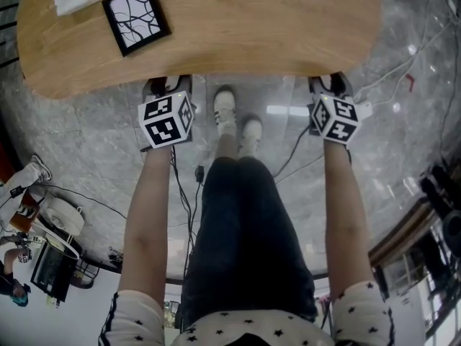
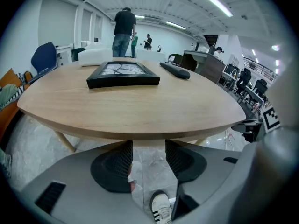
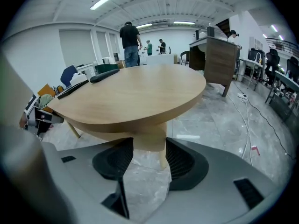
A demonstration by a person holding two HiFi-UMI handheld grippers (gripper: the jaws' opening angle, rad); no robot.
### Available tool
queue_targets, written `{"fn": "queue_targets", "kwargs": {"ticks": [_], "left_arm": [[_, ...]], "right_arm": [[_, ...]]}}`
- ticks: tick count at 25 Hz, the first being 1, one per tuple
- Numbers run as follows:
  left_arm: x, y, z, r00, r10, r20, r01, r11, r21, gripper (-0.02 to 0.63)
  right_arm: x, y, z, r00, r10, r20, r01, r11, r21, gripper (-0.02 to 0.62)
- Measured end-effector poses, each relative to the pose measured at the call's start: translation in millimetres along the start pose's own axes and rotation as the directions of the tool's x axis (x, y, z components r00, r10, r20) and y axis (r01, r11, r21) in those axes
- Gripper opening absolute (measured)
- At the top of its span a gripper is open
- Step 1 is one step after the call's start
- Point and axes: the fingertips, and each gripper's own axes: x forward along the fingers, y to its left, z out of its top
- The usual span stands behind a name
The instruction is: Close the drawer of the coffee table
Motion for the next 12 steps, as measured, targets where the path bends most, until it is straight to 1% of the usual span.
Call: {"fn": "queue_targets", "kwargs": {"ticks": [2, 5, 12], "left_arm": [[-6.0, -1.9, -7.6, 1.0, 0.002, -0.016, -0.002, 1.0, 0.007, 0.23], [-14.8, -4.6, -16.1, 1.0, 0.004, -0.027, -0.004, 1.0, -0.003, 0.23], [-46.0, -20.8, -23.1, 1.0, -0.007, -0.019, 0.006, 1.0, -0.029, 0.23]], "right_arm": [[-4.8, 0.7, -4.4, 1.0, -0.007, -0.01, 0.007, 1.0, 0.006, 0.225], [-12.6, 2.1, -6.8, 1.0, -0.009, -0.016, 0.009, 1.0, -0.003, 0.225], [-37.5, 5.5, -6.3, 1.0, -0.01, -0.009, 0.01, 1.0, -0.012, 0.225]]}}
